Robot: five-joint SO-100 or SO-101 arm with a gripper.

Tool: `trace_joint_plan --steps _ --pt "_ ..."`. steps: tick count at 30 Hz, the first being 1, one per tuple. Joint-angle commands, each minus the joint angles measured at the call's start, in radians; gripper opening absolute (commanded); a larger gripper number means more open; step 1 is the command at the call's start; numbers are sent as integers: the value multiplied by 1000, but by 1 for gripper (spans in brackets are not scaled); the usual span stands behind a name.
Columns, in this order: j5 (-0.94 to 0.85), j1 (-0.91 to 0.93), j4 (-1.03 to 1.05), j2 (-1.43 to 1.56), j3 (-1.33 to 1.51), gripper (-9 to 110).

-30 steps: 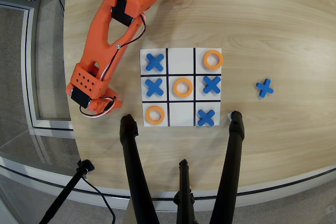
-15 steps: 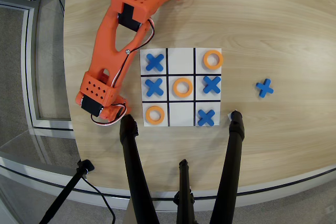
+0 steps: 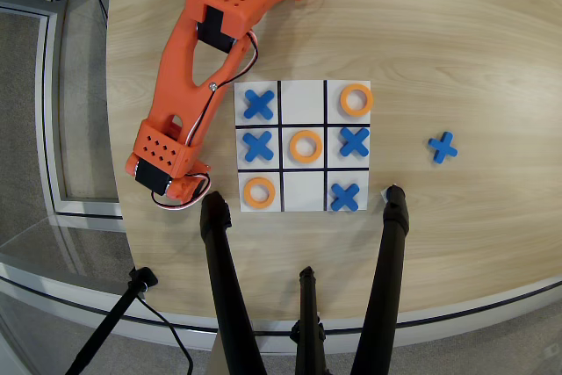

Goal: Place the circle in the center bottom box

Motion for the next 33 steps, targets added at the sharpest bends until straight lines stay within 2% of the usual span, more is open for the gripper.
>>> trace_joint_plan --steps 1,7,12,15,20,26,30,33 --pt "8 15 15 -11 0 0" --pt "8 25 46 6 -5 0" --pt "35 29 137 126 -75 0" --pt "34 17 178 245 -26 0" --pt "29 -35 152 529 265 0" --pt "26 -123 31 905 718 0" --pt "31 -186 -121 1088 1022 0" --pt "31 -222 -160 1181 1173 0"
